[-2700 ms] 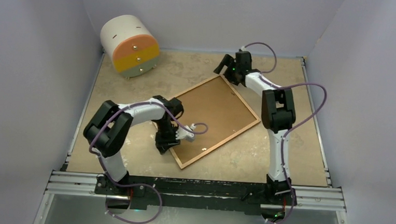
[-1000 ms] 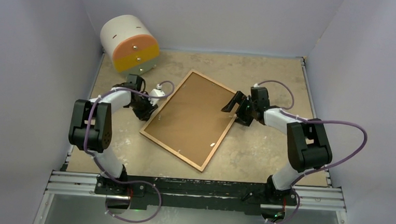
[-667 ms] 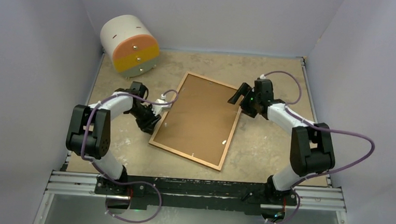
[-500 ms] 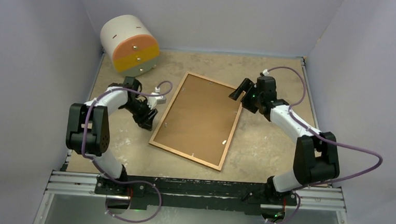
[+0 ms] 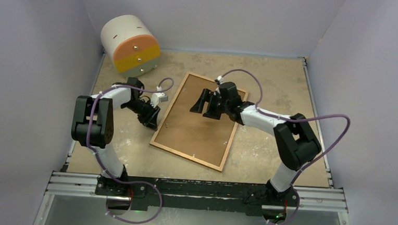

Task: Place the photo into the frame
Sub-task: Adjust the photo frame at the center of the board, then install the photo frame at the center of the board.

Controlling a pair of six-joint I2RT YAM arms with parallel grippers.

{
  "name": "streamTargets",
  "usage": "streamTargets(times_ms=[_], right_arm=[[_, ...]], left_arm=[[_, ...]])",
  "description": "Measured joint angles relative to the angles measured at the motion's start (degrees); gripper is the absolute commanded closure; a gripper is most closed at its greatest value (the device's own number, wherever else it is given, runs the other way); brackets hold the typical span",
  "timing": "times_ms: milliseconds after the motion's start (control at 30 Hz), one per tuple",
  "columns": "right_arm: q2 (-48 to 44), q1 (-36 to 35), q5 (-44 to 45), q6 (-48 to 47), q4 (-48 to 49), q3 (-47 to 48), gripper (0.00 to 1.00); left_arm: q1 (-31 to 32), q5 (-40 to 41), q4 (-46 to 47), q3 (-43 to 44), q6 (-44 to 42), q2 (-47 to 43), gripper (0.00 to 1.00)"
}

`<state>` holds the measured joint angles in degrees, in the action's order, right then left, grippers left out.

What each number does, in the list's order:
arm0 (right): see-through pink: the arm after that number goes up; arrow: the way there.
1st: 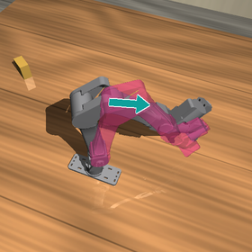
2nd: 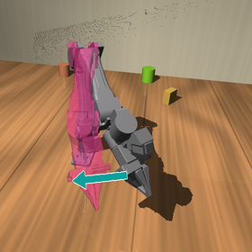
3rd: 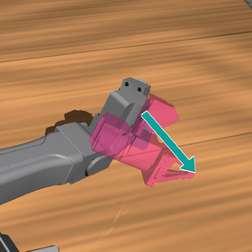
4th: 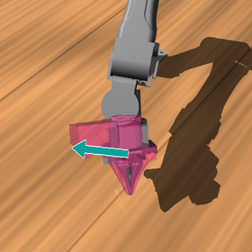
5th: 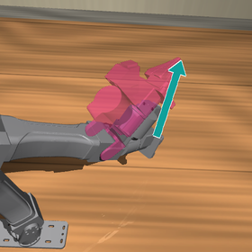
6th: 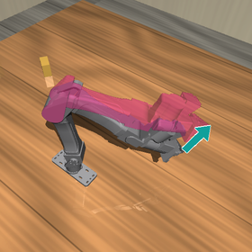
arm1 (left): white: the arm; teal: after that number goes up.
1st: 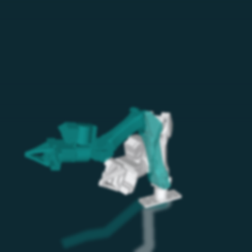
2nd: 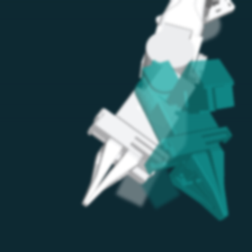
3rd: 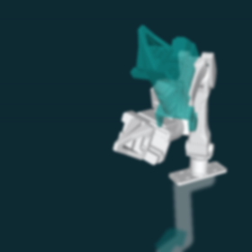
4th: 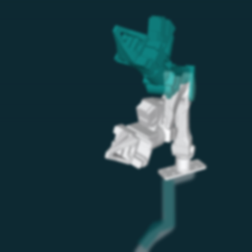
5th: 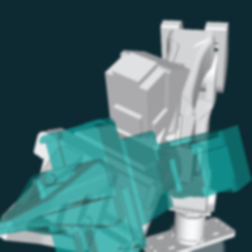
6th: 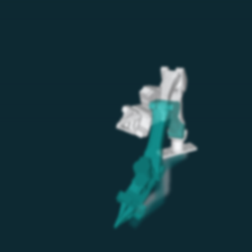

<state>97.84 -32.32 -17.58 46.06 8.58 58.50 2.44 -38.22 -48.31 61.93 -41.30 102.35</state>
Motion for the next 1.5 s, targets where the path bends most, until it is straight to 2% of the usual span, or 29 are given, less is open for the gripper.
streamTargets(times_ms=[67,200,567,1500], right_arm=[[2.14,-2.54,-0.48,0.90,1.62,0.48,0.21],[6.34,-6.78,-1.55,2.38,4.28,2.36,0.23],[16.98,-14.05,-2.14,2.99,7.21,10.93,0.28],[22.97,-16.06,-3.13,5.01,11.26,15.30,0.36]], left_arm=[[-0.04,-0.59,0.07,-0.33,0.39,0.00,0.83],[-0.26,-1.70,0.20,-0.83,1.31,-0.04,0.90],[-0.33,-2.95,0.85,-1.57,2.80,-0.02,0.94],[-0.44,-2.97,1.97,-2.60,3.21,-0.83,0.99]])
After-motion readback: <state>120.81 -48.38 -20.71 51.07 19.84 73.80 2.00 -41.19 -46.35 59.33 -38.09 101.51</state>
